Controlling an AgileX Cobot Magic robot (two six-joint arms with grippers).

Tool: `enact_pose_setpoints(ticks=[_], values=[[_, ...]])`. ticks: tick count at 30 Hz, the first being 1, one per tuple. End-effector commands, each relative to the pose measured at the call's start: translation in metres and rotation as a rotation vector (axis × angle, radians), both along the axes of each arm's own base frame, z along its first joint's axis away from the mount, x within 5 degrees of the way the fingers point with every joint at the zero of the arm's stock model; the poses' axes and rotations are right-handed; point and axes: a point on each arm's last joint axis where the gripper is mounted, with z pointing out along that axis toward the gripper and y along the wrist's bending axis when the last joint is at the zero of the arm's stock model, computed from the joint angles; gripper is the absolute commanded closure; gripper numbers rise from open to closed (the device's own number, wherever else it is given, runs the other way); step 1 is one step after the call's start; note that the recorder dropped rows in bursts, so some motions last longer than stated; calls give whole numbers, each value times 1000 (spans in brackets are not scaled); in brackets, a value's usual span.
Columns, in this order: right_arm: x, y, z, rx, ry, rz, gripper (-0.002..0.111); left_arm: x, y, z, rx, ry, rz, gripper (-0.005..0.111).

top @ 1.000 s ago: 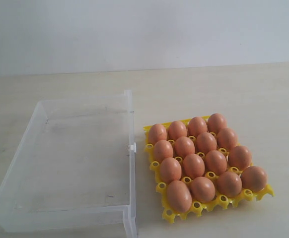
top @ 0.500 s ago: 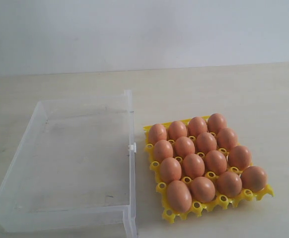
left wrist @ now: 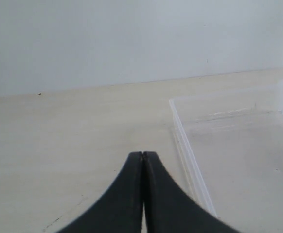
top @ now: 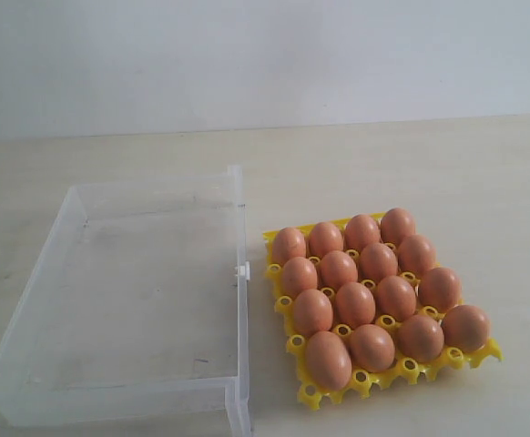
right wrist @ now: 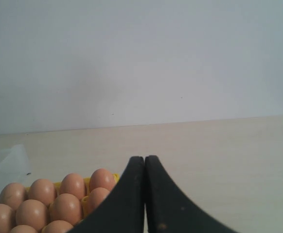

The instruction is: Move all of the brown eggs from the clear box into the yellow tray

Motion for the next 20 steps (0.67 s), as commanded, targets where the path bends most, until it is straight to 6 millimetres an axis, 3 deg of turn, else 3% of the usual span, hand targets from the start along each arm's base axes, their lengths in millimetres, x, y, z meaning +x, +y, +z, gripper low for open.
enact_pose_setpoints(ticks=[1, 20], values=[[0, 0, -1, -8, -8, 1, 108, 0, -1, 2, -5, -12, -7, 107], [0, 0, -1, -7, -8, 1, 108, 0, -1, 2, -5, -12, -7, 107]])
